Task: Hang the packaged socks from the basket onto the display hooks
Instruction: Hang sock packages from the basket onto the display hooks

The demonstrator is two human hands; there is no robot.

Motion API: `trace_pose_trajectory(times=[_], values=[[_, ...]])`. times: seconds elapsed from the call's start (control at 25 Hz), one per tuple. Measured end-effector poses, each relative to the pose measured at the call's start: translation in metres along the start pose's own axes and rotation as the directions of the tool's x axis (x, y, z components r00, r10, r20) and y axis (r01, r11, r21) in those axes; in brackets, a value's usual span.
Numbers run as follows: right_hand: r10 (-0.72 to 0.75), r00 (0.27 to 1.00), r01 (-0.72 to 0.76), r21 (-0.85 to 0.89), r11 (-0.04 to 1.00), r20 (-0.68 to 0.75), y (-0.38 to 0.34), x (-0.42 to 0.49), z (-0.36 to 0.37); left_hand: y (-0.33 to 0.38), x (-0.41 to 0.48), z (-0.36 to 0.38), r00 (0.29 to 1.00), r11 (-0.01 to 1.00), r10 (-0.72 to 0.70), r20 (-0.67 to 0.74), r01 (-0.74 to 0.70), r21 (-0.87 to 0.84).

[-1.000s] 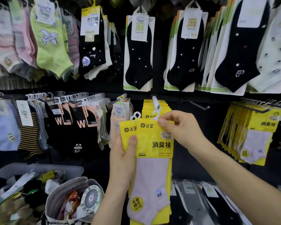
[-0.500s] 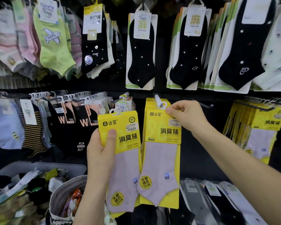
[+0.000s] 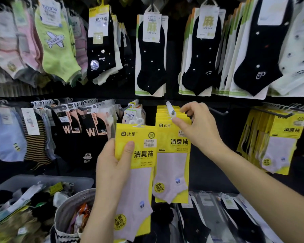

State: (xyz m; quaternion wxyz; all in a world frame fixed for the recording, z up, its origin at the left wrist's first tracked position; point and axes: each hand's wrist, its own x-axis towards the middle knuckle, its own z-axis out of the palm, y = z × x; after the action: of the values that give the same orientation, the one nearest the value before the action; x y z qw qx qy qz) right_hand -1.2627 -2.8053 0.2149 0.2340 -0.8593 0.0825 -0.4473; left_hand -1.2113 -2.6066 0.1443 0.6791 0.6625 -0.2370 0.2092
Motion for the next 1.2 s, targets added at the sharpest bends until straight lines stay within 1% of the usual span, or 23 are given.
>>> trace_pose_trajectory(times=[0.04,0.08,0.16,0.2,0.28,0.4,0.48,0.6,0.68,0.8,0.88,1.04,1.12,1.2], values=[[-0.035,0.999,0.034,0.073,0.997,0.014,-0.006,-0.005,0.002,0.0,-0.001,0.004,1.0,1.0,-0.021,0.023,0.021,-0.012],[-0.053,0.996,0.042,0.137,0.99,0.072,-0.012,-0.009,0.004,0.0,-0.002,0.008,0.998,0.998,-0.043,0.048,0.045,-0.036],[-0.048,0.975,-0.003,0.228,0.974,0.218,-0.018,-0.016,0.007,-0.001,-0.005,0.015,0.992,0.988,-0.082,0.094,0.094,-0.121],[-0.042,0.964,-0.027,0.256,0.966,0.261,-0.018,-0.017,0.006,-0.002,-0.006,0.018,0.99,0.981,-0.095,0.108,0.111,-0.157],[-0.029,0.96,-0.058,0.298,0.953,0.278,-0.015,-0.019,0.002,-0.005,-0.009,0.024,0.987,0.974,-0.11,0.12,0.131,-0.184],[-0.044,0.97,-0.039,0.335,0.941,0.239,-0.013,-0.017,-0.005,-0.007,-0.011,0.033,0.987,0.979,-0.1,0.128,0.121,-0.163],[-0.036,0.966,-0.048,0.311,0.949,0.257,-0.012,-0.012,-0.009,-0.008,-0.013,0.04,0.984,0.981,-0.088,0.154,0.113,-0.157],[0.04,0.96,-0.114,0.253,0.961,0.277,-0.007,-0.003,-0.013,-0.011,-0.017,0.047,0.982,0.981,-0.059,0.181,0.091,-0.17],[0.087,0.967,-0.145,0.237,0.961,0.241,-0.005,0.007,-0.014,-0.017,-0.015,0.043,0.99,0.988,-0.048,0.133,0.067,-0.142],[0.138,0.976,-0.175,0.224,0.959,0.171,-0.002,0.025,-0.015,-0.027,-0.001,0.023,0.995,0.981,-0.097,0.024,0.1,-0.165],[0.157,0.971,-0.191,0.19,0.963,0.179,0.0,0.036,-0.013,-0.033,0.008,0.008,0.995,0.988,-0.099,-0.018,0.096,-0.119],[0.168,0.959,-0.203,0.138,0.969,0.227,0.002,0.045,-0.004,-0.034,0.018,-0.019,0.99,1.0,-0.02,-0.143,0.02,-0.002],[0.172,0.955,-0.211,0.146,0.967,0.24,0.003,0.046,-0.002,-0.03,0.021,-0.03,0.986,1.0,0.011,-0.167,-0.011,0.002],[0.173,0.953,-0.214,0.145,0.966,0.25,0.005,0.046,-0.002,-0.025,0.021,-0.033,0.991,0.998,0.006,-0.133,-0.013,-0.054]])
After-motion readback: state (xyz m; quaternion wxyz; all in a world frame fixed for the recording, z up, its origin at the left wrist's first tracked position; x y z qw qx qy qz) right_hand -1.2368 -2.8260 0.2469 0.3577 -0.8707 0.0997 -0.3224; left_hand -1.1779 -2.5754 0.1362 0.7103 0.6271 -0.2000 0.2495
